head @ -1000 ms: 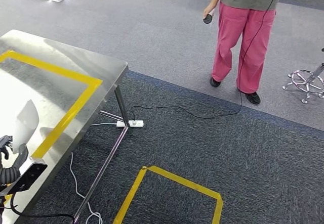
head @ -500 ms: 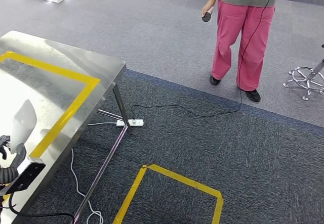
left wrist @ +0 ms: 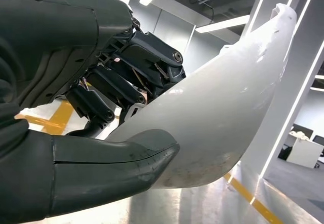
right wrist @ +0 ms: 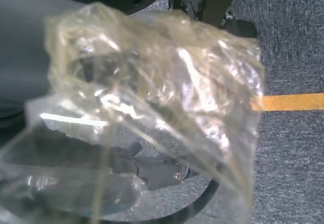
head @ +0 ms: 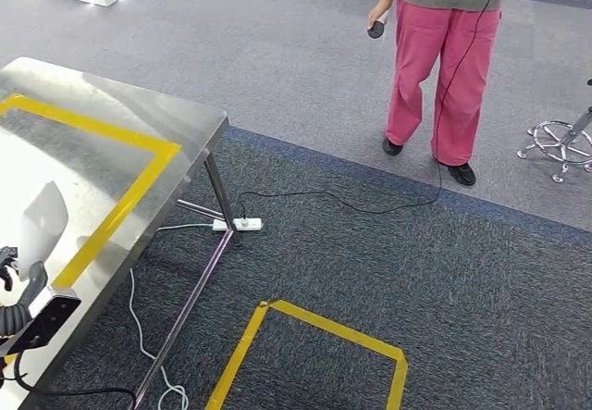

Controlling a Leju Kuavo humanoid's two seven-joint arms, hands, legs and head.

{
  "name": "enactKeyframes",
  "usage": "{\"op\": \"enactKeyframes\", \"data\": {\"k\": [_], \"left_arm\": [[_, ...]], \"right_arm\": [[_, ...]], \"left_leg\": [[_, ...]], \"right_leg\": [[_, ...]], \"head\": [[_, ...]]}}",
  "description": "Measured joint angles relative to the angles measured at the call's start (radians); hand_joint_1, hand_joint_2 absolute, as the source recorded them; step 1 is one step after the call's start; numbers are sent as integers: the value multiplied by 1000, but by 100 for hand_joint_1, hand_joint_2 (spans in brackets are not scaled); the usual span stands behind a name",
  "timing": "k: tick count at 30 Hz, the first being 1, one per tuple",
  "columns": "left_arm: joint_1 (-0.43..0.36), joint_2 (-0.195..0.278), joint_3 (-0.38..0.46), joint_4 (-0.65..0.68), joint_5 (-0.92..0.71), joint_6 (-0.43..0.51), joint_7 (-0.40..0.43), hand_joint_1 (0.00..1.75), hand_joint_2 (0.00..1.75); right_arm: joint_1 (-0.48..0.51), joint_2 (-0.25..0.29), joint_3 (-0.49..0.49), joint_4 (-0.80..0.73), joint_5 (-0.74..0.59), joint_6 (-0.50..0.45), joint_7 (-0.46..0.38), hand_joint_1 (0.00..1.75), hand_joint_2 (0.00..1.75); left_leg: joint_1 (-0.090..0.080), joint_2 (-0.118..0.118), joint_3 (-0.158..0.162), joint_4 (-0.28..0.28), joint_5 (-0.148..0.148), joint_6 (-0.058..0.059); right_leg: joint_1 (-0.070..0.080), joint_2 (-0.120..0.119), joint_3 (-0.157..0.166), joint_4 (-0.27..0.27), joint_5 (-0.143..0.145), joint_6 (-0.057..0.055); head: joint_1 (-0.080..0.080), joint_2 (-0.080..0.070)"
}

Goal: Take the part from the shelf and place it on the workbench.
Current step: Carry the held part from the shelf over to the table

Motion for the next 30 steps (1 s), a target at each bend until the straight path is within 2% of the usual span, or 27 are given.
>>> {"op": "enactKeyframes", "data": {"k": [30], "left_arm": [[0, 0, -1, 0, 17, -3, -6, 175, 175]], "right_arm": [[0, 0, 6, 0, -3, 0, 0, 0, 0]], "left_leg": [[0, 0, -2, 0, 2, -1]], "right_leg": [[0, 0, -2, 0, 0, -1]], "head": [[0, 0]]}}
